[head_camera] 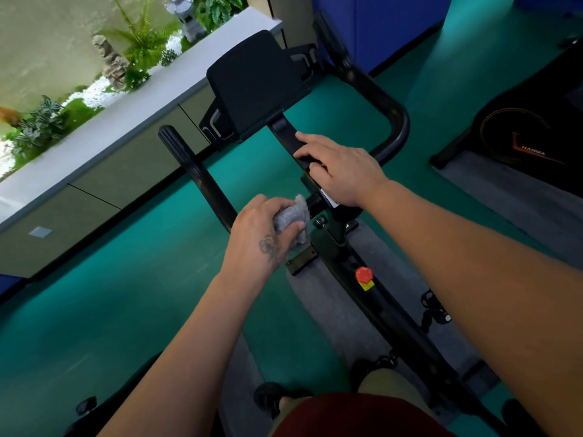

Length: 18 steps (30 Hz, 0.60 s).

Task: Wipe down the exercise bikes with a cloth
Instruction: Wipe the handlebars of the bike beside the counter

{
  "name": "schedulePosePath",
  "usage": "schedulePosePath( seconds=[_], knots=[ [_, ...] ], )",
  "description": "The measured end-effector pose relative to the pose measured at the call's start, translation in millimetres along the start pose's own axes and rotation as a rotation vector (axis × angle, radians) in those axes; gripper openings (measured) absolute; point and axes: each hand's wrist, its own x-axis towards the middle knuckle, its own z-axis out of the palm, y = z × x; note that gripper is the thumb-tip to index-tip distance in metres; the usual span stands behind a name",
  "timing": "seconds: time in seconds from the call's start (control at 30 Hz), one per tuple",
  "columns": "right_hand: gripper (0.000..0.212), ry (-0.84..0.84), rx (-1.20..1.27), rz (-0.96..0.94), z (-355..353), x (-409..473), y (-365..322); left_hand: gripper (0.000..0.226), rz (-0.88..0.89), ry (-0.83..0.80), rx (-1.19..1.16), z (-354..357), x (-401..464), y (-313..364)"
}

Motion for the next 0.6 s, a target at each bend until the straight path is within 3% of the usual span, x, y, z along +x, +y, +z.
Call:
schedulePosePath(
  seconds=[0.3, 0.53, 0.6],
  knots=[
    [0.041, -0.002, -0.005, 0.004, 1, 0, 0, 0.036, 0.019, -0.078, -0.017, 8, 31, 16],
    [0.041, -0.009, 0.005, 0.023, 0, 0, -2, 0.03, 0.054, -0.369, 0.174, -43, 46, -11],
    [0.041, -0.006, 0.009, 0.025, 0, 0, -2, 0.028, 0.11, -0.295, 0.155, -56, 53, -20]
  ],
)
